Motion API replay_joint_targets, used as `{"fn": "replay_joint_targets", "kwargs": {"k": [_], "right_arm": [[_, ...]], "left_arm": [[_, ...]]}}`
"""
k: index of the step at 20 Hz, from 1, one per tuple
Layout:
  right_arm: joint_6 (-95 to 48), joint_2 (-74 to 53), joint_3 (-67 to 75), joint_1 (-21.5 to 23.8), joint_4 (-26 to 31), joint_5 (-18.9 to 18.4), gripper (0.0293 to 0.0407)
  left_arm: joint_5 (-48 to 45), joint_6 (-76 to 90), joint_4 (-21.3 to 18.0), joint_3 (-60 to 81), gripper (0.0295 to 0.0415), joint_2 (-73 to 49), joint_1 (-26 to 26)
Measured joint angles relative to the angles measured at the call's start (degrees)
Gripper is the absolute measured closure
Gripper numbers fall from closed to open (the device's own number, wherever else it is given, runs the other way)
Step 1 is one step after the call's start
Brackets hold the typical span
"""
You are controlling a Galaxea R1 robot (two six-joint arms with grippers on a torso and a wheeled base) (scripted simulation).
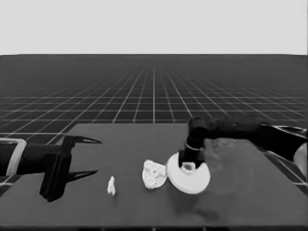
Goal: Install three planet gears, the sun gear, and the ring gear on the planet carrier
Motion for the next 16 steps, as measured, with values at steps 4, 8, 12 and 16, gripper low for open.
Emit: {"fn": "replay_joint_targets", "kwargs": {"k": [4,8,12,16], "right_arm": [[-2.7,24.3,-22.3,-0.6,0.1,0.3,0.0352],[-4.5,27.0,-26.8,-0.7,0.1,0.5,0.0352],[-6.3,27.9,-29.9,-5.6,-4.7,1.8,0.0352],[-6.6,28.1,-30.3,-6.1,-5.2,2.1,0.0352]], "left_arm": [[0.0,0.0,0.0,0.0,0.0326,0.0,0.0],[0.0,0.0,0.0,0.0,0.0326,0.0,0.0],[0.0,0.0,0.0,0.0,0.0326,0.0,0.0],[0.0,0.0,0.0,0.0,0.0326,0.0,0.0]]}}
